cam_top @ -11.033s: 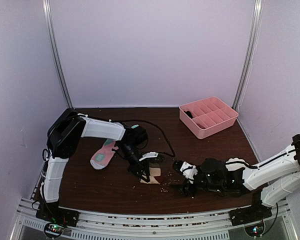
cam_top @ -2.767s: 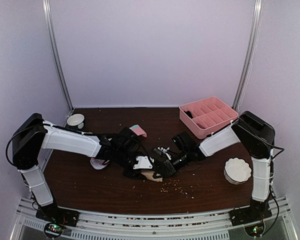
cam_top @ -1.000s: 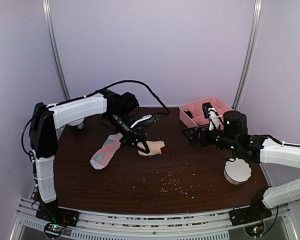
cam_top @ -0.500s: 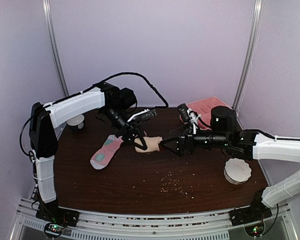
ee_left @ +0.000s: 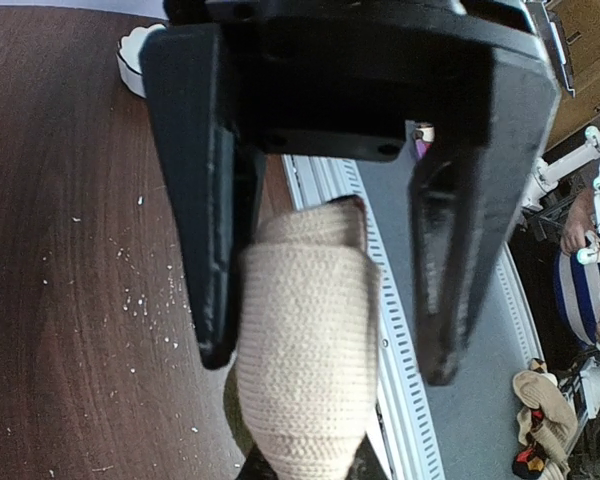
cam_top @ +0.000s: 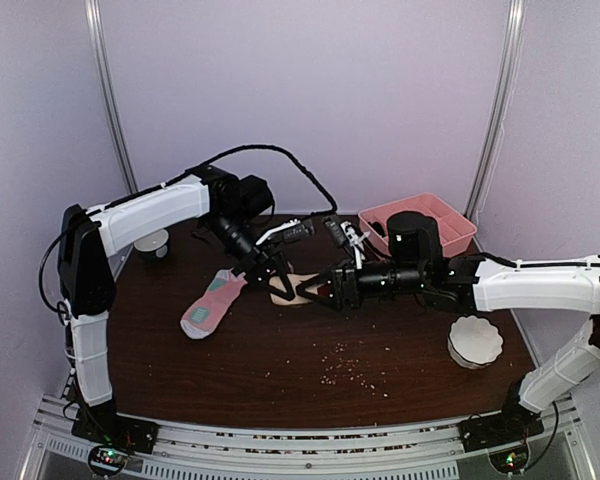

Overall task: Roll the socks
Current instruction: Pass from the left arm to the right

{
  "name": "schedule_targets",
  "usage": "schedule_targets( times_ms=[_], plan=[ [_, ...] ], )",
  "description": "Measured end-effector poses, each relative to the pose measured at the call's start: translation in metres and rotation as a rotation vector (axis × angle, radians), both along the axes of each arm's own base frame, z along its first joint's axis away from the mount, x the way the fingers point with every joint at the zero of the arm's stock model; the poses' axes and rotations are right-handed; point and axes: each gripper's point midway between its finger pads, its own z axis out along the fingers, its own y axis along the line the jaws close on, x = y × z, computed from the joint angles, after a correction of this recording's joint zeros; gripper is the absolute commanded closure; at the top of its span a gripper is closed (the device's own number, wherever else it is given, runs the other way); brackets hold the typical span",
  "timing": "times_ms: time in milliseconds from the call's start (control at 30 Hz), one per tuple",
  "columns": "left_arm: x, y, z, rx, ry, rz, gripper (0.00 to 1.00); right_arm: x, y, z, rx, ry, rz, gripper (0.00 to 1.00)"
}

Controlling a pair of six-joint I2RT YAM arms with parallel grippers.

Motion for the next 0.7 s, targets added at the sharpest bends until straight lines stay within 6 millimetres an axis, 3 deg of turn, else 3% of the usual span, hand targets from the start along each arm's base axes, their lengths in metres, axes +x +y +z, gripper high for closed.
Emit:
schedule_targets(
  times_ms=[133, 200, 267, 367, 433, 467, 500, 700],
  plan=[
    [0.000, 0.000, 0.003, -0.007, -0.016, 0.001, 1.00, 0.006, 0.005, -0.009, -0.021, 0.045, -0.017, 0.70],
    [0.001, 0.001, 0.003, -0.002, -0.032, 0.003, 1.00, 0.006, 0.005, -0.010, -0.024, 0.056, -0.019, 0.83],
    [0.002, 0.003, 0.003, 0.002, -0.046, 0.006, 0.82, 0.005, 0.006, -0.008, -0.018, 0.064, -0.019, 1.00],
    [0.003, 0.004, 0.005, 0.001, -0.082, 0.016, 0.54, 0.005, 0.007, -0.006, -0.006, 0.077, -0.024, 1.00],
    [0.005, 0.006, 0.008, -0.005, -0.129, 0.034, 0.30, 0.006, 0.007, -0.004, 0.001, 0.090, -0.035, 1.00],
    [0.005, 0.009, 0.010, -0.005, -0.160, 0.046, 0.12, 0.007, 0.007, -0.004, 0.004, 0.101, -0.043, 1.00],
    [0.005, 0.012, 0.014, -0.008, -0.193, 0.053, 0.04, 0.009, 0.006, -0.004, 0.006, 0.111, -0.053, 1.00],
    [0.014, 0.027, 0.062, -0.063, -0.476, 0.103, 0.02, 0.022, 0.002, 0.001, 0.053, 0.195, -0.117, 1.00]
  ],
)
